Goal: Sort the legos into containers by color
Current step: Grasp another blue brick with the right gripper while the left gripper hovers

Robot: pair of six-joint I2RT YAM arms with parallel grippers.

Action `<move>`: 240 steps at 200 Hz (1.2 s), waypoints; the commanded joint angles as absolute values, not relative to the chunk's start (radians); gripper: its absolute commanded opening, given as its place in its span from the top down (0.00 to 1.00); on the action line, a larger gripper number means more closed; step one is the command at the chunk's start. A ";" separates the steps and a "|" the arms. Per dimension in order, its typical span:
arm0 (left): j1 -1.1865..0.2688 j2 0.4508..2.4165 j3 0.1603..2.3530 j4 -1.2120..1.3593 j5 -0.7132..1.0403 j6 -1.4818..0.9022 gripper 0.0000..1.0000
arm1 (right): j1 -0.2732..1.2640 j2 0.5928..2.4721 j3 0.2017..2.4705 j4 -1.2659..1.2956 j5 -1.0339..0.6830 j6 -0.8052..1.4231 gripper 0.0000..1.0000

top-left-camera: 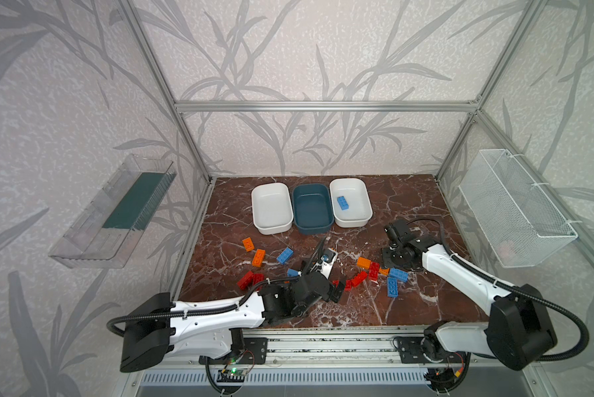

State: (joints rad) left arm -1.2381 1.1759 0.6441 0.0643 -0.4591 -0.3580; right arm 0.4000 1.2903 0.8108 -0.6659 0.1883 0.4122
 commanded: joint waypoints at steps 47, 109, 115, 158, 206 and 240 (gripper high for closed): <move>-1.270 1.161 0.609 0.069 -0.564 -0.413 0.01 | 0.333 1.149 0.655 -0.635 0.215 0.556 0.21; -1.270 1.135 0.571 0.079 -0.589 -0.411 0.01 | 0.303 1.189 0.616 -0.602 0.152 0.549 0.21; -1.270 1.137 0.569 0.079 -0.593 -0.410 0.01 | 0.301 1.196 0.616 -0.599 0.152 0.548 0.21; -1.270 1.163 0.583 0.066 -0.607 -0.397 0.01 | 0.298 1.256 0.643 -0.599 0.155 0.540 0.21; -1.270 1.176 0.577 0.069 -0.620 -0.405 0.01 | 0.283 1.310 0.670 -0.606 0.150 0.528 0.20; -1.269 1.171 0.577 0.064 -0.633 -0.399 0.01 | 0.275 1.357 0.700 -0.621 0.128 0.519 0.20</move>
State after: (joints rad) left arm -1.2686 1.1706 0.5797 0.0738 -0.5900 -0.3927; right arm 0.2848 1.3231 0.6666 -0.5980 0.1394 0.5270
